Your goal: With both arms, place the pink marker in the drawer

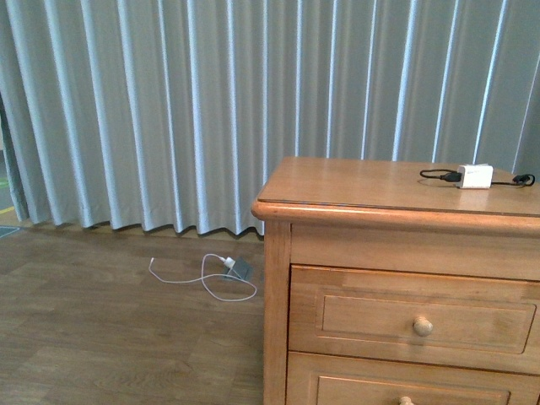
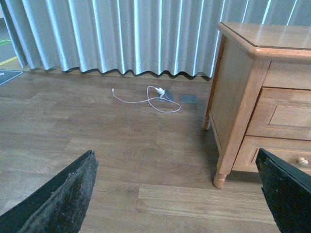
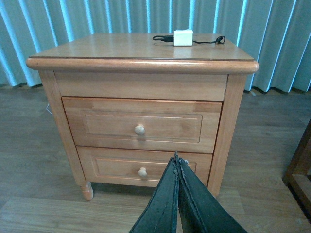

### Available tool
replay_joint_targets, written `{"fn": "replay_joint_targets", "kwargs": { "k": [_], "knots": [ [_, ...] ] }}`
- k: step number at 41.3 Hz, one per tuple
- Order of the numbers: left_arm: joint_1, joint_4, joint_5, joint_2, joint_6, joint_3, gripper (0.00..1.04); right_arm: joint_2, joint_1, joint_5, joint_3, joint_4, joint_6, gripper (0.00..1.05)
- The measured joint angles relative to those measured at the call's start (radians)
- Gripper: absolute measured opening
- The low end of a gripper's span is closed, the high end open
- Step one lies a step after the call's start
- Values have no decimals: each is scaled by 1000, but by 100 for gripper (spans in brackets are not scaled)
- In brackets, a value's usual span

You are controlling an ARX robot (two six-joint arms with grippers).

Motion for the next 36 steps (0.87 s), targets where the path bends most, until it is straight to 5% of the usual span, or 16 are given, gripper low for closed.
{"fn": "replay_joint_targets", "kwargs": {
  "k": [8, 30, 36],
  "knots": [
    [0, 0, 0, 0, 0, 0, 99, -1, 0, 0, 0, 0, 0, 1],
    [0, 0, 0, 0, 0, 0, 99, -1, 0, 0, 0, -1, -2, 94],
    [0, 0, 0, 0, 0, 0, 99, -1, 0, 0, 0, -1, -1, 95]
  ]
}}
